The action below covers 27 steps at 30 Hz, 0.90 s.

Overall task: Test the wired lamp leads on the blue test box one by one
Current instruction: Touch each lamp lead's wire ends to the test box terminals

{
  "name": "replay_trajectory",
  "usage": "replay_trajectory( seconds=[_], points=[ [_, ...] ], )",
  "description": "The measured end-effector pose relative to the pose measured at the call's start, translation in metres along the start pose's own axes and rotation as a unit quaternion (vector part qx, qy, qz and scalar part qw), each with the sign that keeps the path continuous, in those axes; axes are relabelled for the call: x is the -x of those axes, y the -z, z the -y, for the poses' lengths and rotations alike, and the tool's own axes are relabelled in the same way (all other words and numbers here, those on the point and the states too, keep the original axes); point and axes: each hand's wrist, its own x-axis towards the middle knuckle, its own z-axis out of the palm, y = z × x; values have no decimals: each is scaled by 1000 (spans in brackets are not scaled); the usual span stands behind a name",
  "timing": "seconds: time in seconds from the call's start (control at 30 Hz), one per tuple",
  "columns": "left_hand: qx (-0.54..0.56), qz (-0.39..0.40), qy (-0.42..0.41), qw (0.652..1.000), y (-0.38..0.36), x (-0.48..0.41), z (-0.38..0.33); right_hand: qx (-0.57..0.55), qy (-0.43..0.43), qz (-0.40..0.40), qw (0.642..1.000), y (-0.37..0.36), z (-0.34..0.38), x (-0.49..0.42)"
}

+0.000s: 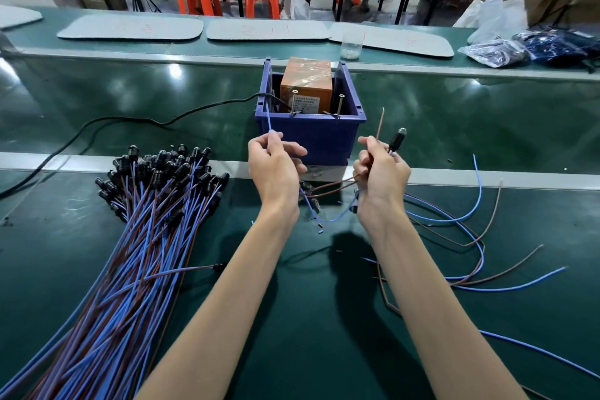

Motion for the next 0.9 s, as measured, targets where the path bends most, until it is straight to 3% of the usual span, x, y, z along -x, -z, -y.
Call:
replay_trajectory(
  seconds=[0.3, 0.53, 0.9],
  points=[
    [-4, -59, 45, 997, -8, -12, 6, 90, -13, 14, 996, -11, -7, -4],
    [-19, -35, 48, 998, -10, -14, 4, 132, -24, 13, 991, -11, -5, -12],
    [-23, -11, 45, 999, -11, -14, 2, 159, -23, 96, 982, -6, -5, -20]
  ],
)
